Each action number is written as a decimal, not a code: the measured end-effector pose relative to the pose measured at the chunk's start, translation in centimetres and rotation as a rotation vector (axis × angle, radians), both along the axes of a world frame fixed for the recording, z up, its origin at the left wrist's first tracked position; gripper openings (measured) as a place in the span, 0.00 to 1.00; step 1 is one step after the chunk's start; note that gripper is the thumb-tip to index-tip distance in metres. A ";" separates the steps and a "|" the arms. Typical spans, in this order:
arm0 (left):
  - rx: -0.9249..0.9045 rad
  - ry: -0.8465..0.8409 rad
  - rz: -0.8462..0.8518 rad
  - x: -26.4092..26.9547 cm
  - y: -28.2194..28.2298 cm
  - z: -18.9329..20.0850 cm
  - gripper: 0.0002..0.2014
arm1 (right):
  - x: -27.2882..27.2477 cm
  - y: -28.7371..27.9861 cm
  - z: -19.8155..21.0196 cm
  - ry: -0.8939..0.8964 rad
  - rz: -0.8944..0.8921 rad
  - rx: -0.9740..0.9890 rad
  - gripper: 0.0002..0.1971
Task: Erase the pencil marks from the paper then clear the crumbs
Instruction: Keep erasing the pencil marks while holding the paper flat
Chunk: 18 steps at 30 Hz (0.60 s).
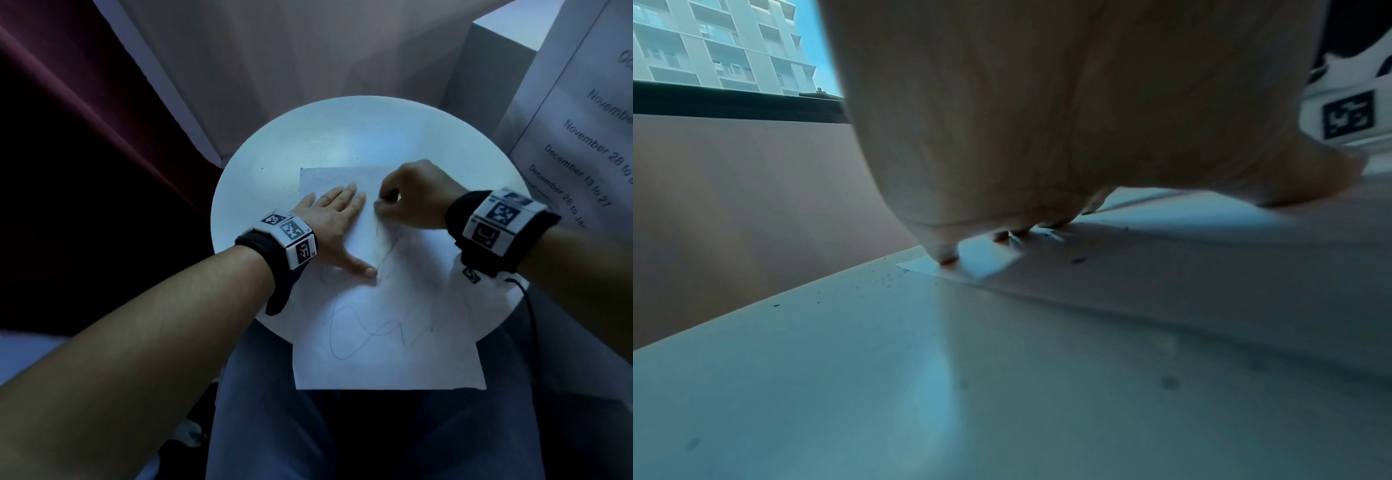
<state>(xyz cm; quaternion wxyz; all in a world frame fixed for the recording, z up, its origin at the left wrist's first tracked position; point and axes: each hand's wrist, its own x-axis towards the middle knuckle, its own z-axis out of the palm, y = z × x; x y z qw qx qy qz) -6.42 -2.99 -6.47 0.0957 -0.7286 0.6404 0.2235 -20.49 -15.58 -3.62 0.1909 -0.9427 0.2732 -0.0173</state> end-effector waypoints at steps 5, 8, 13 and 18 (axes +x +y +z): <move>0.012 -0.002 -0.017 0.0 0.1 0.1 0.70 | -0.4 3.0 0.2 0.117 0.190 0.062 0.08; 0.022 -0.009 -0.013 -0.1 0.1 0.2 0.70 | -0.3 0.5 0.3 0.060 0.056 -0.006 0.10; 0.011 0.002 -0.018 0.0 0.2 0.3 0.70 | -0.5 4.9 0.1 0.140 0.297 -0.014 0.09; 0.023 -0.018 -0.020 -0.2 0.1 0.3 0.70 | -0.5 1.6 0.5 0.067 0.114 0.001 0.08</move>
